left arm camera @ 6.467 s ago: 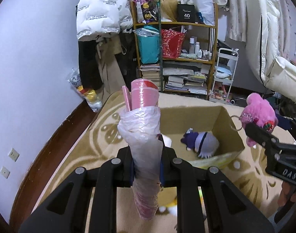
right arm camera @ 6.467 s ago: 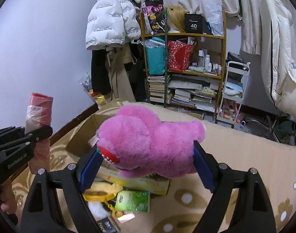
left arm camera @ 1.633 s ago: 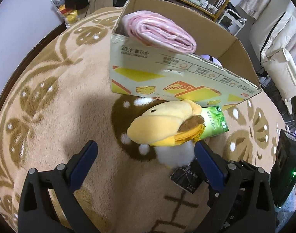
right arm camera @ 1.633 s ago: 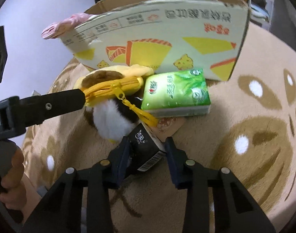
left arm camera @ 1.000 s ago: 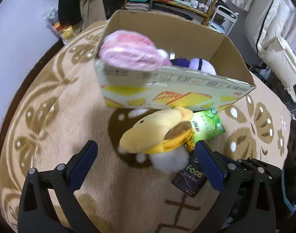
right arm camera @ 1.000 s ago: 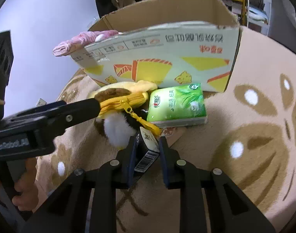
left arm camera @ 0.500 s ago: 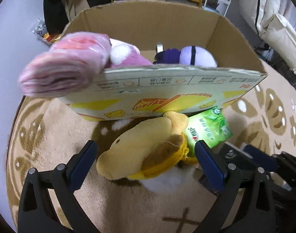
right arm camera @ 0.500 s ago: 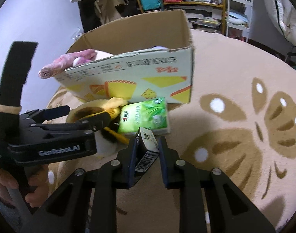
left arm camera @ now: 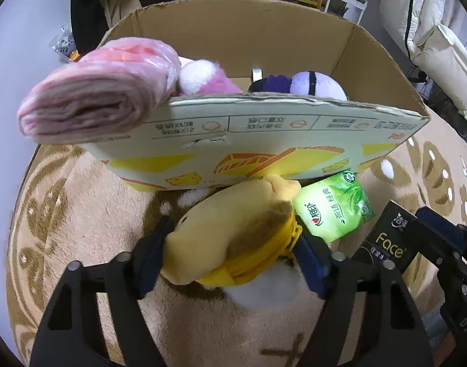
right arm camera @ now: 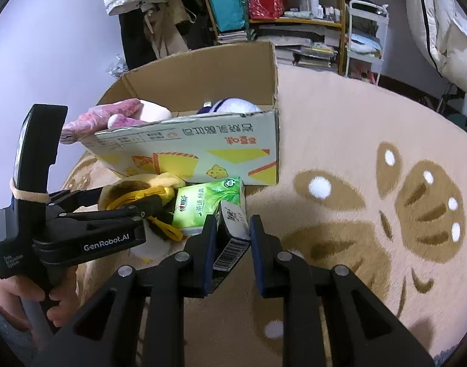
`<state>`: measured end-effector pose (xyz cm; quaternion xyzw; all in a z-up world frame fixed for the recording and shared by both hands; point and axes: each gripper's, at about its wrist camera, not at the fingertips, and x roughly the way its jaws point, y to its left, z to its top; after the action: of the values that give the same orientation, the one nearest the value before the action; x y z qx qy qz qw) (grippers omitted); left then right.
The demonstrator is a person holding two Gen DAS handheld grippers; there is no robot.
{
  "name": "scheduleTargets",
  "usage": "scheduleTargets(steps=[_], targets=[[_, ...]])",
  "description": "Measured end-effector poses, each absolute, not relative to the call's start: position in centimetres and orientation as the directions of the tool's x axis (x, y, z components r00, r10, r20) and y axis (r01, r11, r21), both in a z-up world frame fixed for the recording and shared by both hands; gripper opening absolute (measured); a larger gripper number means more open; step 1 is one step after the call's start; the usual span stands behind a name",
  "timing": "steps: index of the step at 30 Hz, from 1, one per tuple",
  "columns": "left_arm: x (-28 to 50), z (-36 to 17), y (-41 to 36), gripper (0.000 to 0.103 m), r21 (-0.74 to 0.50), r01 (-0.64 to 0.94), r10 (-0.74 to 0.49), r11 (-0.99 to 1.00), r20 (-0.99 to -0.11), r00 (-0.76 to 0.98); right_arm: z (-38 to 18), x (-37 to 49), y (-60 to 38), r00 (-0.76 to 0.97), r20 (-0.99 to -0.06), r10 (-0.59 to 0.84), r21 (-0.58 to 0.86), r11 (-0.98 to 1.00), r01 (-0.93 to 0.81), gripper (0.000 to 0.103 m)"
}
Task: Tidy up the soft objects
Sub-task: 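Grasp the yellow duck plush with the left tool while the right tool holds the black pack, then lift the duck plush and black pack over the box and open both tools inside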
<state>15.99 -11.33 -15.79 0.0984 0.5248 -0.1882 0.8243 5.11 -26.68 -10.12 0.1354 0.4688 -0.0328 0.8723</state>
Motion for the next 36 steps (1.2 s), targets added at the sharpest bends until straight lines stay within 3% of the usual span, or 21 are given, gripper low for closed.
scheduleTargets(steps=[2,9,26,31,36], targets=[[15.8,-15.6,-11.2,0.064,-0.024,0.422,-0.206,0.907,-0.896,0.393,-10.0,5.2,-26.6,0.564,-0.823,0.071,0.203,0.963,0.175,0.022],[14.8,-14.3,-9.6,0.057,-0.027,0.403,-0.213,0.915,-0.879,0.426,-9.2,4.7,-25.7,0.595,-0.801,0.058,0.172,0.976,0.137,0.022],[10.7,-9.1,-6.3,0.055,0.012,0.342,-0.190,0.940,-0.811,0.553,-5.2,3.2,-25.9,0.702,-0.712,-0.001,0.156,0.975,0.159,0.022],[9.6,-5.5,-5.5,0.055,-0.007,0.332,-0.224,0.943,-0.750,0.622,-2.8,3.2,-26.1,0.753,-0.658,-0.002,0.161,0.976,0.144,0.022],[9.3,-2.7,-6.1,0.055,0.056,0.336,-0.208,0.940,-0.686,0.697,-0.9,3.8,-26.4,0.788,-0.616,0.001,0.171,0.976,0.132,0.022]])
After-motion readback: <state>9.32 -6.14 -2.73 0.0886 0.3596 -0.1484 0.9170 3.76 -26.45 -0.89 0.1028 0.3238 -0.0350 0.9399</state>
